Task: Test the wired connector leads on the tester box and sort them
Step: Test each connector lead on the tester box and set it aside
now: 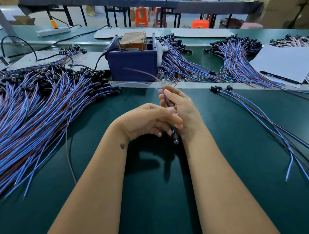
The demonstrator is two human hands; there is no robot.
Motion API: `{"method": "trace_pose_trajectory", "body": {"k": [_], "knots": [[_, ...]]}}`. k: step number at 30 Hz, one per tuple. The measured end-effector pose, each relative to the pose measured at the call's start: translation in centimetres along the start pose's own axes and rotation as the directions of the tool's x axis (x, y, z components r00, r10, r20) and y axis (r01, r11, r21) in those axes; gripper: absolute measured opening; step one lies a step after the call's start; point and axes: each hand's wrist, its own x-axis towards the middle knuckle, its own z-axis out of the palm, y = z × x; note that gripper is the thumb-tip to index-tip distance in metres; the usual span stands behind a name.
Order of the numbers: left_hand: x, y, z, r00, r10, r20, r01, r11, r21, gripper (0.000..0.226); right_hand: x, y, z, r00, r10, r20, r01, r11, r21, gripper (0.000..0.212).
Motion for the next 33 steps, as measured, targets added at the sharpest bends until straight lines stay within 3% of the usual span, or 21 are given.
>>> {"method": "trace_pose_trajectory", "body": {"k": [2, 4, 7, 10, 13, 19, 24, 28, 33], "knots": [[0.4, 0.0, -0.1, 0.972, -0.017, -0.236, 0.007, 0.999, -0.042, 0.044, 0.3, -0.1, -0.4, 0.999, -0.024, -0.023, 0.025, 0.999, 0.039, 0.016], [0.9, 0.0, -0.2, 0.87, -0.038, -0.492, -0.028, 0.992, -0.127, 0.043, 0.3, -0.1, -0.6, 0.999, -0.04, -0.014, 0.04, 0.999, 0.024, 0.018], [1.3, 0.0, -0.6, 0.748, -0.042, -0.662, -0.118, 0.974, -0.195, 0.036, 0.1, 0.5, -0.2, 0.995, -0.075, 0.058, 0.087, 0.966, -0.243, 0.02], [1.2, -0.3, -0.8, 0.698, 0.013, -0.716, -0.187, 0.969, -0.164, 0.03, -0.3, 1.3, 0.5, 0.99, -0.088, 0.114, 0.137, 0.822, -0.552, 0.023], [1.2, -0.6, -0.9, 0.633, 0.072, -0.771, -0.168, 0.985, -0.046, 0.022, -0.6, 1.6, 1.0, 0.986, -0.105, 0.13, 0.166, 0.724, -0.67, 0.027], [1.4, -1.0, -0.8, 0.617, 0.174, -0.767, -0.146, 0.984, 0.105, 0.016, -0.6, 1.9, 1.0, 0.979, -0.163, 0.123, 0.204, 0.726, -0.656, 0.018], [1.3, -1.2, -1.2, 0.537, 0.218, -0.815, -0.101, 0.976, 0.194, 0.016, -0.3, 2.2, 0.8, 0.958, -0.268, 0.104, 0.249, 0.594, -0.765, 0.017], [1.4, -1.3, -1.7, 0.483, 0.164, -0.86, -0.063, 0.986, 0.153, 0.019, -0.3, 2.0, 0.8, 0.952, -0.295, 0.078, 0.26, 0.654, -0.711, 0.013], [1.4, -1.4, -1.6, 0.482, 0.149, -0.863, -0.013, 0.987, 0.162, 0.023, -0.5, 1.7, 0.7, 0.944, -0.321, 0.076, 0.294, 0.713, -0.637, 0.014]]}}
